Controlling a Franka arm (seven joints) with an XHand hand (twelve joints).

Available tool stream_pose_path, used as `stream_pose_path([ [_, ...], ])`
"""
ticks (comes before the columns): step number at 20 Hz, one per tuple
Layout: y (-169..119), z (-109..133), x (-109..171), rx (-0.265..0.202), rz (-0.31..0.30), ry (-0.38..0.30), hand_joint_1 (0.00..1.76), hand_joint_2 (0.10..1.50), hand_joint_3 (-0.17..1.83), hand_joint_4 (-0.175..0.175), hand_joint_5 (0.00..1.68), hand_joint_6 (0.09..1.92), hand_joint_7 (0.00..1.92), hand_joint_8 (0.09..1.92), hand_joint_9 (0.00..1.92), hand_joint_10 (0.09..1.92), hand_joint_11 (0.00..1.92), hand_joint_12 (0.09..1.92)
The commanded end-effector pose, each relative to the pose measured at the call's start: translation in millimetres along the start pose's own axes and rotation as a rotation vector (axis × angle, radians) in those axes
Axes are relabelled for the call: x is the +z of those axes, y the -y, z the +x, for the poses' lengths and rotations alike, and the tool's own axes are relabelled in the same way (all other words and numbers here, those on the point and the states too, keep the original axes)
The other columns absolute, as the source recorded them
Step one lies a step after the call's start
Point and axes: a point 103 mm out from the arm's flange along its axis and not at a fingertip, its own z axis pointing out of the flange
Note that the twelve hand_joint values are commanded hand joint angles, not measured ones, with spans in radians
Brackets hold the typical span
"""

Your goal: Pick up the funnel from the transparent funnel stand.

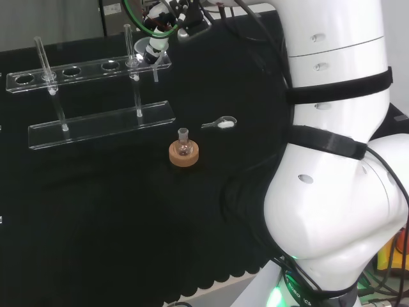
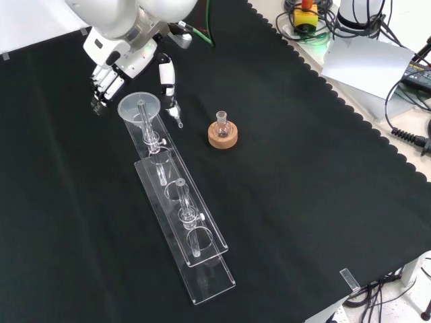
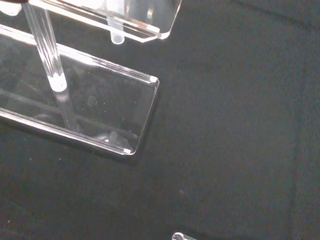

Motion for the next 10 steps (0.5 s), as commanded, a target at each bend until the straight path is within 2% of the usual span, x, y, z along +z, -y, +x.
stream_pose_path([
  [1, -4.6, -0.4, 3.5, -0.007, 0.01, 0.004, 0.54, 0.73, 0.19, -0.053, 0.01, 0.09, 0.0, 0.39, 0.07, 0.87, 0.2, 1.49],
  [10, -7.8, -1.8, 5.2, -0.013, 0.014, 0.008, 0.54, 0.73, 0.19, -0.053, 0.01, 0.09, 0.0, 0.4, 0.13, 0.87, 0.2, 1.49],
])
